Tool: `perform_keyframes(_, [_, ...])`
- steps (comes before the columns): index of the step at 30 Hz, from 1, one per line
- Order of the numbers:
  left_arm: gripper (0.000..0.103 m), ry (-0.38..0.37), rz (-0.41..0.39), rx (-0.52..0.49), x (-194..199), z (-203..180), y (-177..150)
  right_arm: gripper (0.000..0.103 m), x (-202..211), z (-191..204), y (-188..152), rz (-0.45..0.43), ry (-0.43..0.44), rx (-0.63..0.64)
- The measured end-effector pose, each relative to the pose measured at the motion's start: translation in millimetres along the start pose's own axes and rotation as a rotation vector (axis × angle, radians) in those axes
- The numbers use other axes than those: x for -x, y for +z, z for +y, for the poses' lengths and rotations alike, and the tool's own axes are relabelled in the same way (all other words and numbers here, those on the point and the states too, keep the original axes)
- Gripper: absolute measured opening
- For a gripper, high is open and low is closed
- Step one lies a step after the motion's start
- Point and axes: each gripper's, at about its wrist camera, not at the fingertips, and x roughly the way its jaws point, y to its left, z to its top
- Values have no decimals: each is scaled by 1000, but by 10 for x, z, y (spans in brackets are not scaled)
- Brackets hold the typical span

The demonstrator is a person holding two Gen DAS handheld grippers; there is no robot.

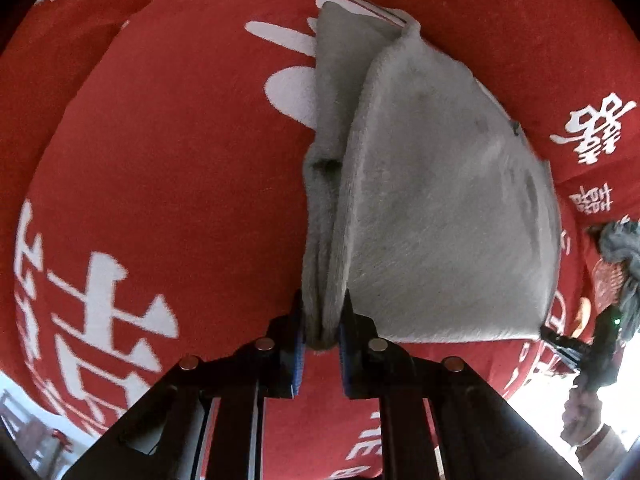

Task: Fold small clothes

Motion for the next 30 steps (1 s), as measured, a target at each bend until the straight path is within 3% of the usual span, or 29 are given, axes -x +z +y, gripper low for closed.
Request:
perform_keyframes(5, [16,82,-19,3,173,8,3,5,144,-64,-72,-3,-116,-53])
perform_keyframes(8, [16,74,-49,3,340,0,23,5,367,-98,-115,-64,-51,-93])
perform_keyframes(11, [16,26,-76,-40,448,-132,86,5,446,97,-110,-97,18,-54])
perform_keyframes(14, [16,6,-68,-104,373,-330,150,5,322,427,-23,-85,47,30])
perform_keyframes(19, [16,74,-33,-118,33,-318,253,5,-51,818,66,-38,30,102])
perform_keyframes(23, [16,16,-33,-98,-2,-178,278,1,-306,791,76,-8,-43,100])
perform_keyframes(28, [16,31,-19,-117,72,-168,277,1,-298,760,42,-14,-40,136])
perform_keyframes(30, [16,84,-30,-116,114,-214,270,1,-291,807,34,-4,-66,141])
